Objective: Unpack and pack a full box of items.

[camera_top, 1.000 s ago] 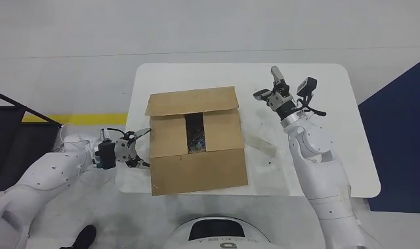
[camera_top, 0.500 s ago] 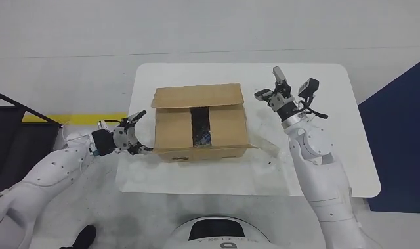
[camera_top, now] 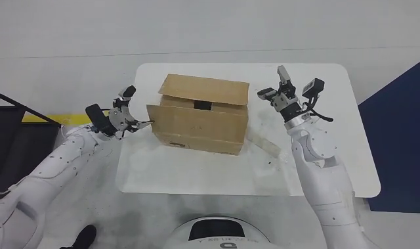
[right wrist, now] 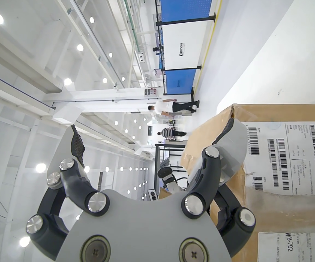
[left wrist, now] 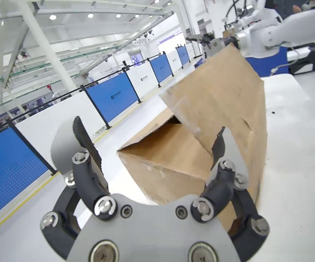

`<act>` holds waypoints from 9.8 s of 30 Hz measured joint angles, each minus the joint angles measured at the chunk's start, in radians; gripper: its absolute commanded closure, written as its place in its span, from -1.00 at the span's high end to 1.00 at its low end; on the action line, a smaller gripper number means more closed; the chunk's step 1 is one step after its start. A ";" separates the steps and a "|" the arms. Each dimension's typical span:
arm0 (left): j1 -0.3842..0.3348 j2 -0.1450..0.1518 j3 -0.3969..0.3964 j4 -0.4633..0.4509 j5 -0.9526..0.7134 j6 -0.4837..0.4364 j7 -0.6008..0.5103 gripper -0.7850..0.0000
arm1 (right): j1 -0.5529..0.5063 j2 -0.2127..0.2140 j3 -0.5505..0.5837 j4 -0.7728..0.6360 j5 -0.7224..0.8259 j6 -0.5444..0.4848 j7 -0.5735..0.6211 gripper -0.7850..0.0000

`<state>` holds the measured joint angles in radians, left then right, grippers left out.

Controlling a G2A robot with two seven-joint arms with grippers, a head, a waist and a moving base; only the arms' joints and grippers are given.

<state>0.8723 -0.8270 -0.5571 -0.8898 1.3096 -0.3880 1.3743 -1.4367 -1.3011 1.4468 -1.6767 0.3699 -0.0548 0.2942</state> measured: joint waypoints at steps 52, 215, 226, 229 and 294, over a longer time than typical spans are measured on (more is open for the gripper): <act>-0.088 -0.129 -0.150 0.055 0.122 -0.002 -0.257 1.00 | -0.081 0.011 0.039 -0.121 0.050 -0.086 0.073 1.00; -0.099 -0.191 -0.137 0.077 0.197 0.027 -0.488 1.00 | -0.044 -0.081 -0.445 -0.450 -1.536 0.576 -0.004 1.00; -0.099 -0.191 -0.137 0.077 0.197 0.027 -0.488 1.00 | -0.226 -0.059 -0.126 -0.452 -0.933 0.222 -0.030 1.00; -0.099 -0.191 -0.137 0.077 0.197 0.027 -0.488 1.00 | -0.226 -0.059 -0.129 -0.452 -0.997 0.236 -0.031 1.00; -0.099 -0.191 -0.137 0.077 0.197 0.027 -0.488 1.00 | 0.124 -0.086 -0.293 -0.024 -0.634 0.229 0.168 1.00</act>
<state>0.7729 -1.0183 -0.6944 -0.8131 1.5063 -0.3606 0.8862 -1.3131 -1.3875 1.1533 -1.7007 -0.2638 0.1745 0.4625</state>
